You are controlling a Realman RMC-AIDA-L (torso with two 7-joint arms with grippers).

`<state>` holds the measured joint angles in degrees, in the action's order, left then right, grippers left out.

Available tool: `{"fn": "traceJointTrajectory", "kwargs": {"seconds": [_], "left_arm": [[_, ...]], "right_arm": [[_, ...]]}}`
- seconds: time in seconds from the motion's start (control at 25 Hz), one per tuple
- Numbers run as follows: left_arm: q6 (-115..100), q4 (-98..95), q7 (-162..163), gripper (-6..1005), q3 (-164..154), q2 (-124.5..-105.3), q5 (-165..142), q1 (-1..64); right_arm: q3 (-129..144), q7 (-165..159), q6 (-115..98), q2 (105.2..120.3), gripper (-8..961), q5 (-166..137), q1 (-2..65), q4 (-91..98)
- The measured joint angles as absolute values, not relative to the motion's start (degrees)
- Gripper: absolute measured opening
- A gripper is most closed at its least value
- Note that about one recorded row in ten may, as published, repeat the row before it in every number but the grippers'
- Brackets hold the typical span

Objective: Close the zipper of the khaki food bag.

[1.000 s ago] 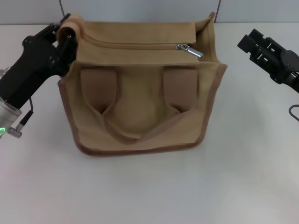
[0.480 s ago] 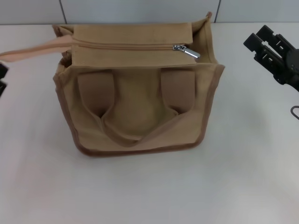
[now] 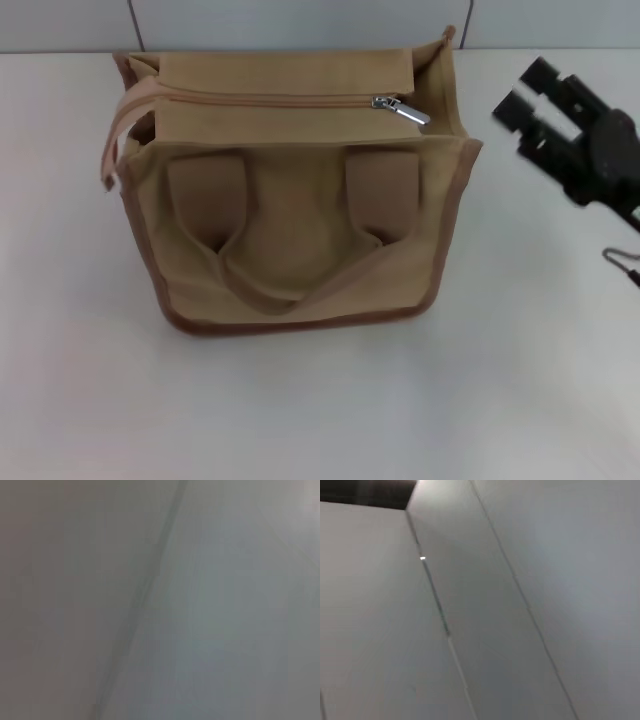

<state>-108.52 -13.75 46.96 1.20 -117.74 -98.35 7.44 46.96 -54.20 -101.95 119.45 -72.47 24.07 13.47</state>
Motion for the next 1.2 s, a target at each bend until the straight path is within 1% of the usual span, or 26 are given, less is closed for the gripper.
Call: {"fn": "traceJointTrajectory", "kwargs": {"seconds": [0.12,0.32,0.44,0.52,0.72,1.2], "left_arm": [[-111.8,-20.21,46.12,801,-11.77,-116.78,-104.49,9.33],[-111.17,-24.0,43.62,801,-25.39,-116.87,-106.95,11.59],[-110.96,-25.16,42.99,801,-28.03,-117.16,-108.79,12.27],[-110.94,-25.76,43.13,801,-29.38,-117.31,-112.45,14.01],[-110.86,-25.79,43.49,801,-29.51,-117.33,-116.34,15.72],[-109.54,-25.37,43.68,801,-29.72,-117.78,-117.39,16.0]], "right_arm": [[51.86,-50.46,-104.95,119.23,758,-73.03,24.16,14.39],[60.9,-48.39,-104.2,119.07,759,-78.99,25.66,17.61],[63.22,-48.4,-103.16,119.15,759,-83.44,26.66,18.51],[66.39,-48.43,-100.46,119.42,759,-88.09,29.09,18.15],[70.16,-49.79,-95.7,119.58,759,-88.7,31.04,17.07],[70.13,-49.8,-92.96,119.79,758,-87.65,30.8,17.05]]}}
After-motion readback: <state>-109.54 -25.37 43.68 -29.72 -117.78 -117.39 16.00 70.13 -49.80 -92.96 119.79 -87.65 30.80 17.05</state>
